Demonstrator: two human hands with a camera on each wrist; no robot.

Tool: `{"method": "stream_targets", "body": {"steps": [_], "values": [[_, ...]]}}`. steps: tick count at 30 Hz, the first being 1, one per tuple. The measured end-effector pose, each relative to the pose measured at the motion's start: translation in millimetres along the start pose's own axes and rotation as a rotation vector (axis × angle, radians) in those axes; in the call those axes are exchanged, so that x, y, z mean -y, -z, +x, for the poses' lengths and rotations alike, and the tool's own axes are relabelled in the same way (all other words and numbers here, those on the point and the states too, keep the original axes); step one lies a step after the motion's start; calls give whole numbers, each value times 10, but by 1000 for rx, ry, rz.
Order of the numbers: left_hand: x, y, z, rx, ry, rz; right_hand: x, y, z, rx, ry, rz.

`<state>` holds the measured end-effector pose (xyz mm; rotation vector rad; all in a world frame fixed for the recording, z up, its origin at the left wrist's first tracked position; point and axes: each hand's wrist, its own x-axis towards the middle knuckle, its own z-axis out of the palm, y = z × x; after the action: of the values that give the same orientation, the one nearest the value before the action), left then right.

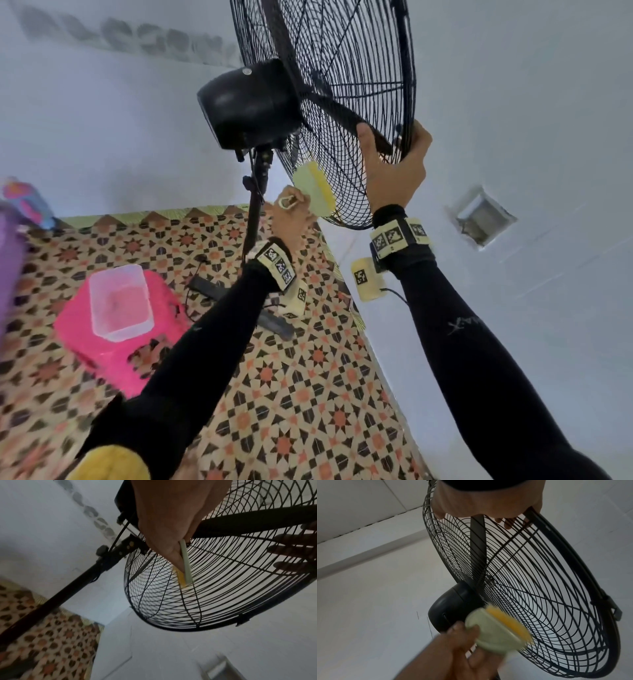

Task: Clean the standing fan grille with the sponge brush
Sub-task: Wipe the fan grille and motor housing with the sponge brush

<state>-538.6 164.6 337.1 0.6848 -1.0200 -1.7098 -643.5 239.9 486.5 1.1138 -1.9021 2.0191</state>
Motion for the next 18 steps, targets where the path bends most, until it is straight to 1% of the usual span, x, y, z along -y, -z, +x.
{"method": "stream_targets", "body": {"steps": [2,3,4,6,8,10,11,13,15,17,18], "values": [[171,50,-156,67,66,109,15,4,19,8,-7,13],[198,101,-214,79,80,145,18,2,22,13,-11,18],[180,150,-211,86,62,132,27,-4,24,16,-14,20],[21,181,-89,47,-18,57,35,-20,10,23,-19,14],[-170,122,91,-21,-54,-26,38,-22,-15,26,-20,8],[-268,-34,104,-76,-70,-13,26,-8,-24,26,-22,11],[-255,-115,32,-95,-74,24,22,1,-16,26,-24,13],[-79,-202,-201,-88,-18,66,17,11,7,28,-31,14],[152,-187,-469,-27,67,59,17,-1,24,25,-32,13],[305,-157,-609,0,90,89,31,-18,26,28,-29,10],[336,-142,-613,-14,99,72,39,-22,22,34,-28,10]]}}
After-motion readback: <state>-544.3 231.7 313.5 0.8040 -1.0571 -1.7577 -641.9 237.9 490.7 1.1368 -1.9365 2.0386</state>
